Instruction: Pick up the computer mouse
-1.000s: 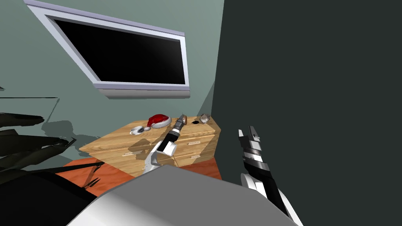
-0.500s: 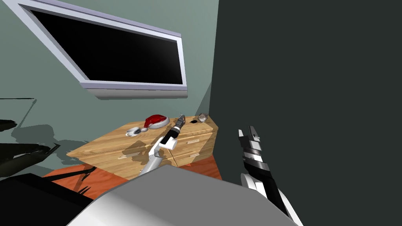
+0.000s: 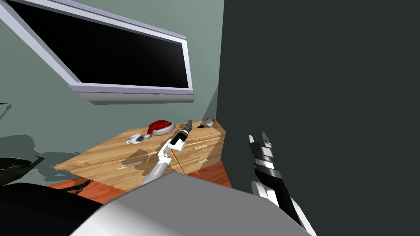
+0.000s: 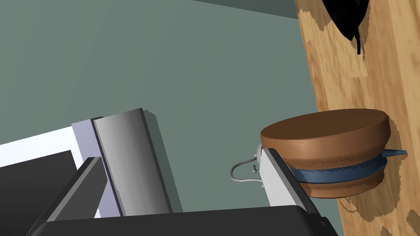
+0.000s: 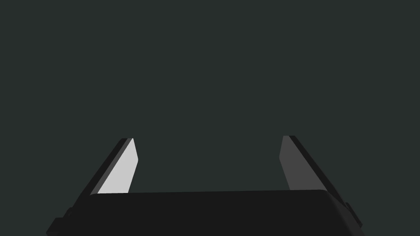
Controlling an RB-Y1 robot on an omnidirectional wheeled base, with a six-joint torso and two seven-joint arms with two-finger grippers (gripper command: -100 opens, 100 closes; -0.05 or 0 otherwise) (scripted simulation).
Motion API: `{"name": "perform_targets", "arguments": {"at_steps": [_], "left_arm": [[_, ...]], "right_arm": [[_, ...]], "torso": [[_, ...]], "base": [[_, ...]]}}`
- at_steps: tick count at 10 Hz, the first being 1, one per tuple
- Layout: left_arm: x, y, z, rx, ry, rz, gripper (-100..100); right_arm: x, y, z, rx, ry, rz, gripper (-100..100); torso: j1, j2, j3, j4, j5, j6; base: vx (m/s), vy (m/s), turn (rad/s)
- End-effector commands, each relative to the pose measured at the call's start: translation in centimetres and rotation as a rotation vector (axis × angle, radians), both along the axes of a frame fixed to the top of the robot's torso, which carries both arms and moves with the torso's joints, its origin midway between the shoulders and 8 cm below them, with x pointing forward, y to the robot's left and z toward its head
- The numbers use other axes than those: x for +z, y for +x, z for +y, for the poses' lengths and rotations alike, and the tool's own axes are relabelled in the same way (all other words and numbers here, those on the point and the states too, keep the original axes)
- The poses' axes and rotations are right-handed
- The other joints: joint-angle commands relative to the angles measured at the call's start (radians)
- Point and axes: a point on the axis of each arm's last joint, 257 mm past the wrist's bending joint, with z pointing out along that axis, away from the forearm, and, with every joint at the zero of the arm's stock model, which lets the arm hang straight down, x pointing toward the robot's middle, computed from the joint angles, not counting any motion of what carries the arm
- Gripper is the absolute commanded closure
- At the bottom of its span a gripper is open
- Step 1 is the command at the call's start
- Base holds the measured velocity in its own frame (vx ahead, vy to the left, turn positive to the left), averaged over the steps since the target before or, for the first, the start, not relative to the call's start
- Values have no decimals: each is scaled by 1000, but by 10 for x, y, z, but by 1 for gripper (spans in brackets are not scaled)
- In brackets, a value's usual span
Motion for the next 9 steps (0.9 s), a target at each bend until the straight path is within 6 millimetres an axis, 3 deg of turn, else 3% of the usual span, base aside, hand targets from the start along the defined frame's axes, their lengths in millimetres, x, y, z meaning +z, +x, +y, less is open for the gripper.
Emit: {"name": "perform_targets", "arguments": {"at_steps": [1,2,3,5,6,7,8,9], "left_arm": [[-17,9,10,22,-5,59,-100],[-18,9,11,23,-5,64,-100],[-23,21,27,50,-8,99,-100],[-30,21,29,58,-11,128,-100],[-30,32,46,86,-15,157,-100],[-42,32,49,96,-19,191,-100],[-38,39,67,124,-23,206,-100],[-49,42,70,133,-29,240,-100]], "right_arm": [[0,0,0,0,0,0,0],[0,0,0,0,0,0,0],[0,0,0,0,0,0,0],[0,0,0,0,0,0,0],[0,0,0,0,0,0,0],[0,0,0,0,0,0,0],[0,0,0,0,0,0,0],[0,0,0,0,0,0,0]], "torso": [[0,0,0,0,0,0],[1,0,0,0,0,-1],[0,-1,0,0,0,-1],[0,-1,0,0,0,0],[0,-1,-1,0,0,-1],[-1,-1,-1,0,0,0],[0,-1,0,0,0,-1],[0,-1,0,0,0,0]], "base": [[-43,16,-75],[-22,8,14],[-36,5,-150],[-27,3,-55],[-28,-8,-171],[-34,2,-111],[-40,0,-142],[-33,2,-107]]}}
